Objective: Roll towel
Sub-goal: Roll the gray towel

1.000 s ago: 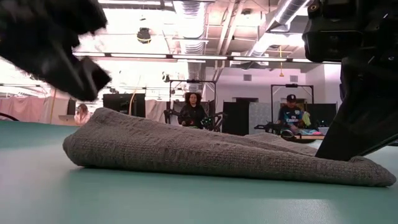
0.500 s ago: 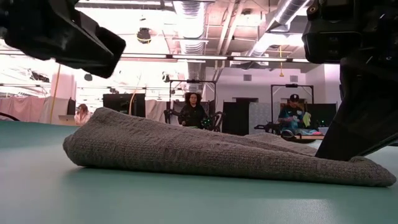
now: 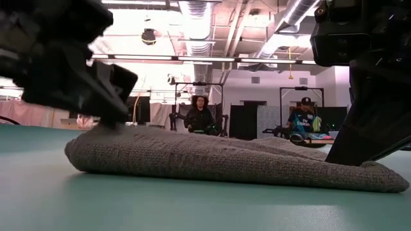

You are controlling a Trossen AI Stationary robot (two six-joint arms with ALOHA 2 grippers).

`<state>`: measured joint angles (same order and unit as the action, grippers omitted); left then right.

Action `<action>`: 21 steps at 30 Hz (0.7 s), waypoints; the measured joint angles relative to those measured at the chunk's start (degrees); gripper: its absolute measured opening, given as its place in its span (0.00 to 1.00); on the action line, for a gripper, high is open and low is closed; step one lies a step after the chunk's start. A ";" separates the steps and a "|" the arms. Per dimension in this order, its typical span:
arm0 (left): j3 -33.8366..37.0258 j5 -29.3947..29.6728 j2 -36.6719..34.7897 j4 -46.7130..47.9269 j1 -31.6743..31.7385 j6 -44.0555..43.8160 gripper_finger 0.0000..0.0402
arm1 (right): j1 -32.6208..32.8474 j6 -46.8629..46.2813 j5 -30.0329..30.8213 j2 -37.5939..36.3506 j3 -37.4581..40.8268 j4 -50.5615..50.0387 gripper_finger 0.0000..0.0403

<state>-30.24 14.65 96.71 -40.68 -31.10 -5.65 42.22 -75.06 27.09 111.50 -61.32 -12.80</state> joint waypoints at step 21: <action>-0.09 -0.51 5.57 4.12 0.97 -7.54 0.00 | 0.76 5.51 2.39 -4.48 0.31 -1.83 0.13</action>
<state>-30.33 14.13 102.28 -36.56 -30.13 -13.19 42.98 -69.54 29.48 107.02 -61.01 -14.63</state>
